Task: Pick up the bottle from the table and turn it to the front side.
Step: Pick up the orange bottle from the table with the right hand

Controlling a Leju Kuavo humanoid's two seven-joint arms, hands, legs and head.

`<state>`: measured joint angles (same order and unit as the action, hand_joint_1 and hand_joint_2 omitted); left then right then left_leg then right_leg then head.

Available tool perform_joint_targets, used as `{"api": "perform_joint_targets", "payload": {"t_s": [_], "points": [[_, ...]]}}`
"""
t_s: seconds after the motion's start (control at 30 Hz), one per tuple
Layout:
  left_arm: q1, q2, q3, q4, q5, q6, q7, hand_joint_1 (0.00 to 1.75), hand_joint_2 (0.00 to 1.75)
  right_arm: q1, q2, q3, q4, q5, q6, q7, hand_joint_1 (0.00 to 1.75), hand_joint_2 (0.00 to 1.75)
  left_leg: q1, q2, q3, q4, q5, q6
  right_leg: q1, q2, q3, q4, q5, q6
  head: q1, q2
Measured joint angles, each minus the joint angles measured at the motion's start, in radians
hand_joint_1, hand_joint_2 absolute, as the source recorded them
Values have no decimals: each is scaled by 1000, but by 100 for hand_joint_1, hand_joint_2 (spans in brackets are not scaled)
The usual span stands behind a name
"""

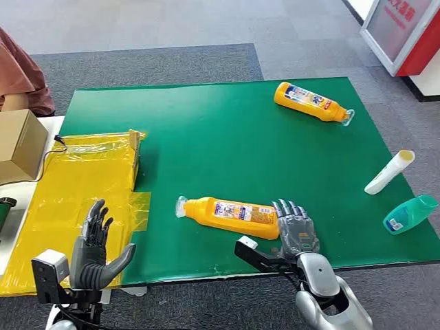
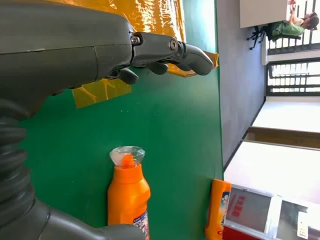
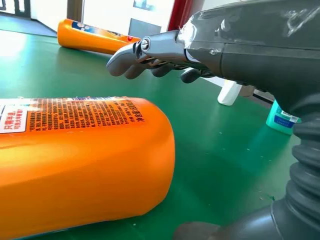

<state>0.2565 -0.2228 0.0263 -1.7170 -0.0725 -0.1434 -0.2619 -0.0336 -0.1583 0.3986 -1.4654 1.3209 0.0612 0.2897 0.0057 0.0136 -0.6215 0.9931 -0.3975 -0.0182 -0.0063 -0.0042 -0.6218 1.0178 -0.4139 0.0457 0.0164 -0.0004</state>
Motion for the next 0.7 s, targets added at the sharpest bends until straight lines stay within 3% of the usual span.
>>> {"api": "perform_joint_targets", "payload": {"t_s": [0.33, 0.7], "points": [[-13, 1, -12, 23, 10, -3, 19, 0, 175, -68, 28, 21, 87, 34, 0, 23, 0, 175, 0, 0, 0, 0, 1, 0, 0, 0, 0, 0, 0, 0, 0, 0], [-37, 0, -34, 115, 44, -6, 42, 0, 175, -231, 128, 93, 349, 97, -17, 66, 0, 175, 0, 0, 1, 0, 1, 0, 0, 0, 0, 0, 1, -1, 0, 0]]}}
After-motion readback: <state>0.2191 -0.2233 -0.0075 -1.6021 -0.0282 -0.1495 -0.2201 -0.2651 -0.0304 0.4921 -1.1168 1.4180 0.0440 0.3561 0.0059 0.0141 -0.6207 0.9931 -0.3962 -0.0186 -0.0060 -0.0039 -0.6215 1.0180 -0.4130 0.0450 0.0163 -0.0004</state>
